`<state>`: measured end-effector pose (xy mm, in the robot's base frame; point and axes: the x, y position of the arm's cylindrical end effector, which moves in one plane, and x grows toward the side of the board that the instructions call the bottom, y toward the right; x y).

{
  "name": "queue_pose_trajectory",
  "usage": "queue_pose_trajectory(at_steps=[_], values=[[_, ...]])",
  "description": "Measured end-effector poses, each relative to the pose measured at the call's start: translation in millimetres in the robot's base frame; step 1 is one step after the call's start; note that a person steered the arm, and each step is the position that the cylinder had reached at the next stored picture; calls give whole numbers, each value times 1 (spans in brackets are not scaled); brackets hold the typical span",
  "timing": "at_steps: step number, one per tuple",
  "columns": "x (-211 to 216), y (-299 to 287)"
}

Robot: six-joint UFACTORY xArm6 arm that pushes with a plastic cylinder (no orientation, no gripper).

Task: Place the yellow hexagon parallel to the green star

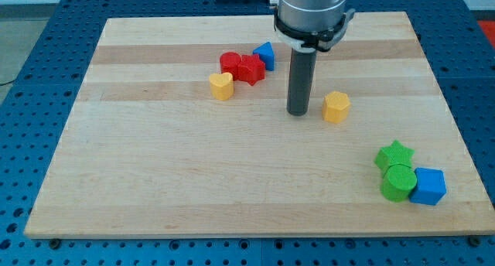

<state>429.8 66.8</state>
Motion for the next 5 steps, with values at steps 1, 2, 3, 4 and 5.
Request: queue_pose_trajectory(at_steps=[1, 2, 3, 4, 5], values=[[1, 37], [1, 62], [0, 71], [0, 97], [0, 111]])
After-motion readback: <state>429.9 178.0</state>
